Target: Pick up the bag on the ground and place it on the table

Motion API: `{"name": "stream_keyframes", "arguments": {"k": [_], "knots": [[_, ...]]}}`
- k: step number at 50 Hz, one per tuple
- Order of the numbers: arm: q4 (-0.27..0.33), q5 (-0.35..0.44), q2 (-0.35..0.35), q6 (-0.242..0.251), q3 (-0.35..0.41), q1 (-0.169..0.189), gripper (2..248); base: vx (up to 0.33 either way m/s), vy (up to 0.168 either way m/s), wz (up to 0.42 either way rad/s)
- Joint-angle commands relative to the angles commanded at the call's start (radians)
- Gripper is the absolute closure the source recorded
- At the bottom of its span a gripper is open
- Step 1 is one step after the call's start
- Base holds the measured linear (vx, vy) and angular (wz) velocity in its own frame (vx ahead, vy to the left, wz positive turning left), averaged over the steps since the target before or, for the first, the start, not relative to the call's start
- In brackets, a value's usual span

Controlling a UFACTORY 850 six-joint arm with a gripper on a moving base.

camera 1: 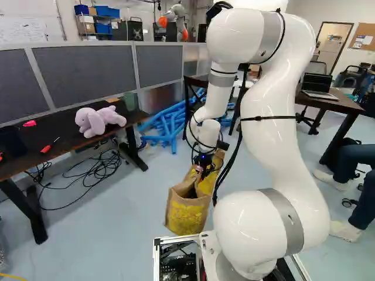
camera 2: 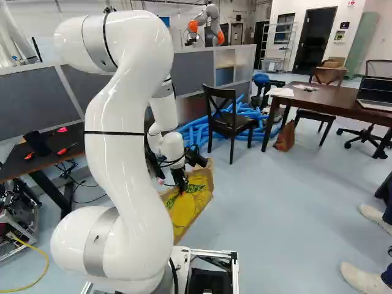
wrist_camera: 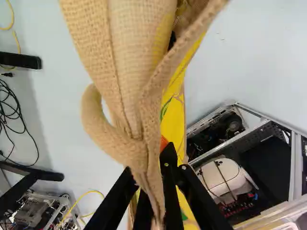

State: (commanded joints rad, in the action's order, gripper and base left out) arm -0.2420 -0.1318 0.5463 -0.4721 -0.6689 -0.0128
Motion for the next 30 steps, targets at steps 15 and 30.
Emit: {"name": "stream_keyframes", "arguments": {"k": [15,30], "knots": [[0.0,-0.079,-0.064,0.0,0.011,0.03,228,0.0,0.0,0.0],[0.001,-0.118,-0.126,0.0,0.017,0.039,228,0.0,0.0,0.0]]}}
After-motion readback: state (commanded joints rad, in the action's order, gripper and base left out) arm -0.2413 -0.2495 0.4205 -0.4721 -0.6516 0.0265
